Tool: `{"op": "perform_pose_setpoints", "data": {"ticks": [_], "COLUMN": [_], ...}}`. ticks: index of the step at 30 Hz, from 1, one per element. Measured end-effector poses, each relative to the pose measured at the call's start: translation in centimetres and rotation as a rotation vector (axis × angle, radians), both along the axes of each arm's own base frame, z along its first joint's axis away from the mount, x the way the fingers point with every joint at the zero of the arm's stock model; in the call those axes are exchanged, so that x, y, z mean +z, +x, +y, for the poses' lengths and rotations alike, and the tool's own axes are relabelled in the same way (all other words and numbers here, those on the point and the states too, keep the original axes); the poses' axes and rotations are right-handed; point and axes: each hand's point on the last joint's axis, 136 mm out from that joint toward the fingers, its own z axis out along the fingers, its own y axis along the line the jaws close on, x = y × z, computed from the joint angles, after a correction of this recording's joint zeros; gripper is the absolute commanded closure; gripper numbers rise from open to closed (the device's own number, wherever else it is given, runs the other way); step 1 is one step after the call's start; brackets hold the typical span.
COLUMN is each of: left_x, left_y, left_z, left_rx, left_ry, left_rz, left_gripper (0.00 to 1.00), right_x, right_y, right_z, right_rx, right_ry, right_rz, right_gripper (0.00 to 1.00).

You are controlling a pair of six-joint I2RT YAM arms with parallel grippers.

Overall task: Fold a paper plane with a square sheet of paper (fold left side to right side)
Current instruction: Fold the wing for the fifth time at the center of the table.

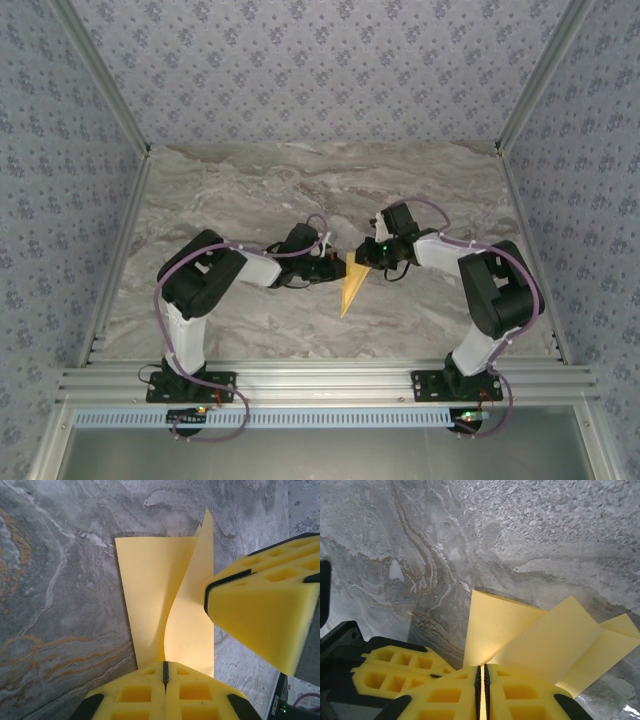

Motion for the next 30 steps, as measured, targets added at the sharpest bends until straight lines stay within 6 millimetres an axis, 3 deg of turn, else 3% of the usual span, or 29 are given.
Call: {"op": "perform_pose_setpoints", "data": {"ticks": [30], "left_x": [0.0], "left_y": [0.0], "left_z": [0.0], "left_rx": [0.0], "left_ry": [0.0], "left_rz": [0.0], "left_gripper": [0.98], "right_x": [-2.2], "right_y": [-0.9], "right_z": [-1.1], "right_rx": [-0.004], "right_ry": [-0.06], "right_rz": [0.018], "right_gripper": [0.92]}}
